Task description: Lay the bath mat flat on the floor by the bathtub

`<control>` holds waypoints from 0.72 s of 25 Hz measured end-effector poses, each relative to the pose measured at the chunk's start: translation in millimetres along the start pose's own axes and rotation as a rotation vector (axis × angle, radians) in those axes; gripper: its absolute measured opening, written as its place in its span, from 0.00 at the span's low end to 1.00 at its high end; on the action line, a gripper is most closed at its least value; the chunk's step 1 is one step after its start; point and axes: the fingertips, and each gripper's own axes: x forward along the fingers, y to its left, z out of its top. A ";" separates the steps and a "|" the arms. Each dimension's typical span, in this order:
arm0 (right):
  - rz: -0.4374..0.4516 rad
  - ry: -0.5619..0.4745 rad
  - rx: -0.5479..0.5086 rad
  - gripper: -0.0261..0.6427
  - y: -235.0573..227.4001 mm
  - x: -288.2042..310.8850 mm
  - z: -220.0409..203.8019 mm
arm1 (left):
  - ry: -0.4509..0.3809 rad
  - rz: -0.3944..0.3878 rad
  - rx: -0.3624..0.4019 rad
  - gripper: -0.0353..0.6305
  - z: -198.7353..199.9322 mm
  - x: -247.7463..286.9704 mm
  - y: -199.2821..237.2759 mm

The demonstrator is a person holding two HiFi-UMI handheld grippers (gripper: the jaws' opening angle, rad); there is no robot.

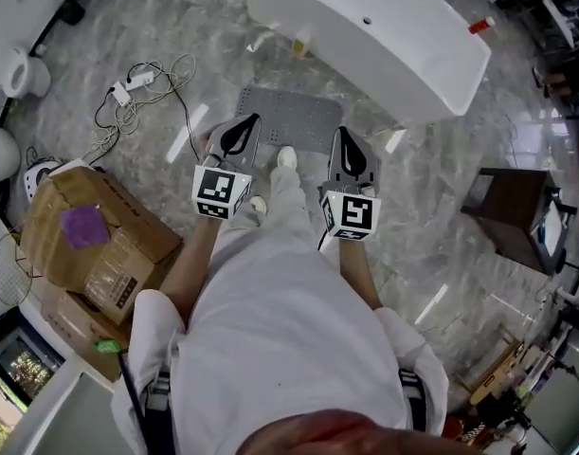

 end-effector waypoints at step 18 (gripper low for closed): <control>0.008 -0.237 -0.105 0.04 52.6 -68.4 94.2 | -0.367 -0.046 0.083 0.05 105.4 -89.4 -46.6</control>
